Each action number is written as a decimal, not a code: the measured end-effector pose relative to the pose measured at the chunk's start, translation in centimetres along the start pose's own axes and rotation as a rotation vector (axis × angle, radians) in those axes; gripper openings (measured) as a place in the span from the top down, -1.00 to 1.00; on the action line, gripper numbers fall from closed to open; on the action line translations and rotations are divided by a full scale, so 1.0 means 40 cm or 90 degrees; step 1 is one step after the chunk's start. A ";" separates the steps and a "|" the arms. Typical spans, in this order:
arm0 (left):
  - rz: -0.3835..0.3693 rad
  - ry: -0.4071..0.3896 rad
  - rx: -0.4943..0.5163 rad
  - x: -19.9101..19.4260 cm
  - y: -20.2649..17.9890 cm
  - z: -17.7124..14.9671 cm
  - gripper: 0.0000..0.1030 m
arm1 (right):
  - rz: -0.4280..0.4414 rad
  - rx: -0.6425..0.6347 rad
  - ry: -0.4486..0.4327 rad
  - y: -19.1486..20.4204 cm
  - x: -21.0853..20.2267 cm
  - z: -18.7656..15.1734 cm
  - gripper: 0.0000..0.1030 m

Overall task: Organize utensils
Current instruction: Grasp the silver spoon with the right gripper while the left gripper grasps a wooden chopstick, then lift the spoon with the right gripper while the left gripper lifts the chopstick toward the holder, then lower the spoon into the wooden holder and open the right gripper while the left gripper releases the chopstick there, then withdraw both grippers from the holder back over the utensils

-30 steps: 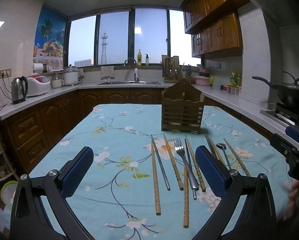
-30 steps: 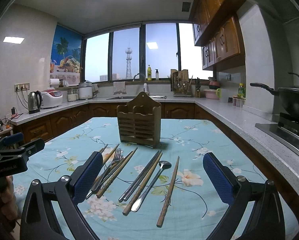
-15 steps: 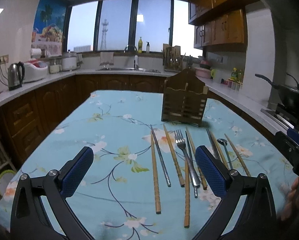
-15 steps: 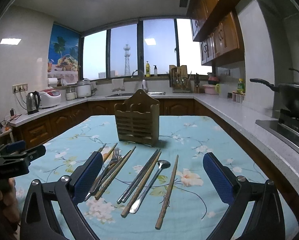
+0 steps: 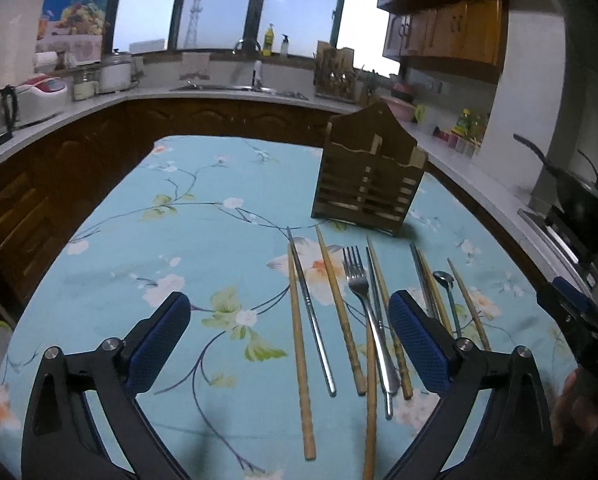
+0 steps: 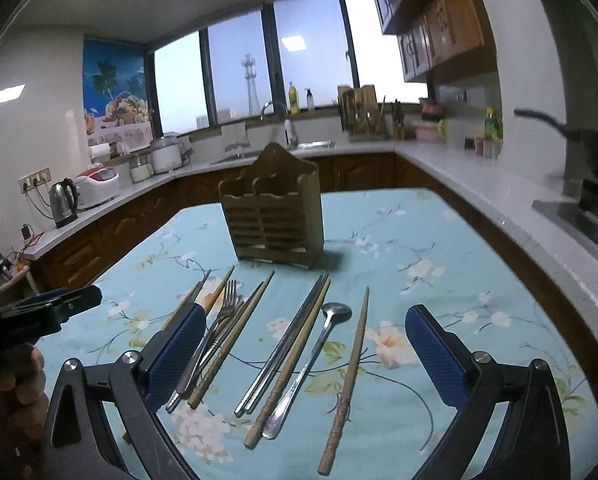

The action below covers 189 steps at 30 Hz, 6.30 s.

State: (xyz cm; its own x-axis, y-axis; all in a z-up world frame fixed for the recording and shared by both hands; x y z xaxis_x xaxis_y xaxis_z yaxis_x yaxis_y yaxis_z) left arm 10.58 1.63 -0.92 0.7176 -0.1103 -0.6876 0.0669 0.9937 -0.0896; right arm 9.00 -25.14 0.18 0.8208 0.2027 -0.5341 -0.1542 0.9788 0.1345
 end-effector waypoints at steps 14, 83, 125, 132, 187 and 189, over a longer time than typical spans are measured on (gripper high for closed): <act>-0.029 0.181 0.025 0.221 -0.004 0.055 -0.04 | 0.033 0.077 0.190 -0.053 0.196 0.026 0.32; -0.133 0.112 0.050 0.152 0.021 0.250 0.90 | 0.119 0.102 0.176 -0.092 0.230 0.176 0.96; -0.194 -0.092 0.004 -0.045 0.038 0.441 0.90 | 0.105 0.049 0.012 -0.044 0.111 0.378 0.96; -0.202 -0.182 0.003 -0.044 0.011 0.589 0.90 | 0.072 0.025 -0.026 -0.033 0.165 0.498 0.96; -0.124 -0.092 -0.074 0.207 0.036 0.516 -0.55 | 0.074 0.064 0.077 -0.085 0.347 0.419 -0.29; -0.119 -0.093 -0.079 0.186 0.050 0.492 -0.56 | 0.080 0.073 0.065 -0.091 0.318 0.407 -0.39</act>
State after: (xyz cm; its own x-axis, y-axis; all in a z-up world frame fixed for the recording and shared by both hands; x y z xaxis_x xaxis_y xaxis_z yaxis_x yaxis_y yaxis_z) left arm 29.70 3.17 7.98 0.7937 -0.2789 -0.5406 0.1282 0.9454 -0.2995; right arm 28.95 -26.57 6.51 0.7381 0.3313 -0.5878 -0.1842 0.9370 0.2968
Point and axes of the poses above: each gripper's, at about its wrist camera, not at the fingertips, and x roughly the way its jaws point, y to its left, z to its top, the point moved 1 cm from there along x, roughly the way its jaws point, and after that the axes turned 8 degrees about y, right-handed, at the moved point
